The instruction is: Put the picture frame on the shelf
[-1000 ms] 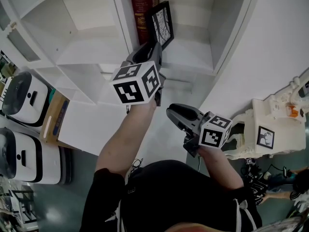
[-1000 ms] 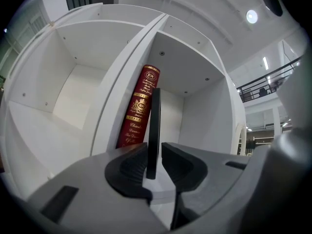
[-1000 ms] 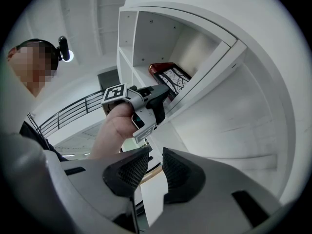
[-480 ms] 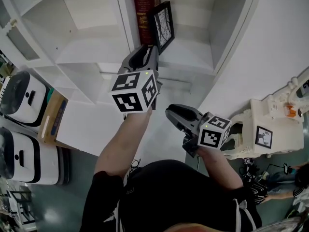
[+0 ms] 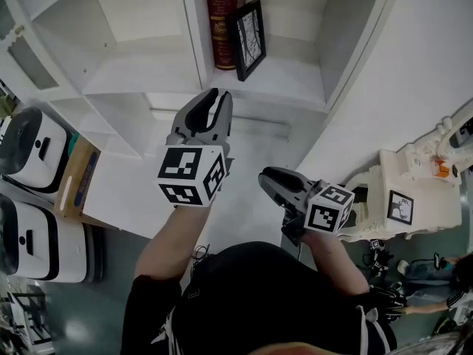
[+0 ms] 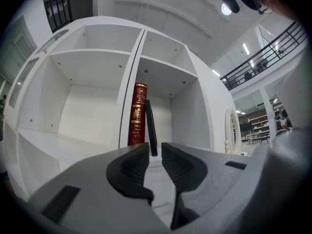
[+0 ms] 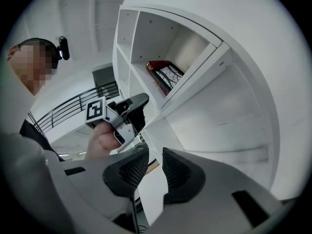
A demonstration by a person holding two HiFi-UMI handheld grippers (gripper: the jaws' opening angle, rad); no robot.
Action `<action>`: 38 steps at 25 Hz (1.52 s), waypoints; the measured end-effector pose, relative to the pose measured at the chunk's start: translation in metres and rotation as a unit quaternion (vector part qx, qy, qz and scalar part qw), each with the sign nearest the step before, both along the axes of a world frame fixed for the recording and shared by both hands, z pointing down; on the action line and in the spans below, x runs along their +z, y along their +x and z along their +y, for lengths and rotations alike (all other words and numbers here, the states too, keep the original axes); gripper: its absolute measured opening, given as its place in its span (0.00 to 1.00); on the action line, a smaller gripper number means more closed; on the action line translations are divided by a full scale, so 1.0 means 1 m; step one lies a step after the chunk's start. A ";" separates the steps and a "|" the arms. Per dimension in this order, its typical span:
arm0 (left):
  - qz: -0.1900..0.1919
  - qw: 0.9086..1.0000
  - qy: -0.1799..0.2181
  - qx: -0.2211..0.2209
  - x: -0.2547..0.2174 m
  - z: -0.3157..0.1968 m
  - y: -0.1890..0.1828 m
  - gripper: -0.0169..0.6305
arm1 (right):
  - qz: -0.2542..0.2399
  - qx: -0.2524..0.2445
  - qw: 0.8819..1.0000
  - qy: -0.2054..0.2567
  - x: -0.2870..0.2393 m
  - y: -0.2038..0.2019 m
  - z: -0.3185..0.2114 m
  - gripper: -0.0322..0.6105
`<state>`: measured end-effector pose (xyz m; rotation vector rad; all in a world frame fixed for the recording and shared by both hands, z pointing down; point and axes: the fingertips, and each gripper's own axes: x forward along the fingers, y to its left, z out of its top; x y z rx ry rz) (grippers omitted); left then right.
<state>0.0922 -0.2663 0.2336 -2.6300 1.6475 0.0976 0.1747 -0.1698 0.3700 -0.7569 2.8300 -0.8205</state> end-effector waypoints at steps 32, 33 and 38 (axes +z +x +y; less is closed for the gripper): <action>-0.031 0.984 -0.099 0.144 0.130 0.132 0.034 0.11 | 0.030 0.060 0.989 0.128 0.004 0.036 0.055 0.08; -0.028 0.984 -0.100 0.143 0.131 0.132 0.033 0.11 | 0.039 0.064 0.988 0.137 0.002 0.036 0.055 0.08; -0.023 0.984 -0.093 0.147 0.125 0.131 0.032 0.11 | 0.073 0.075 0.979 0.175 -0.008 0.035 0.054 0.08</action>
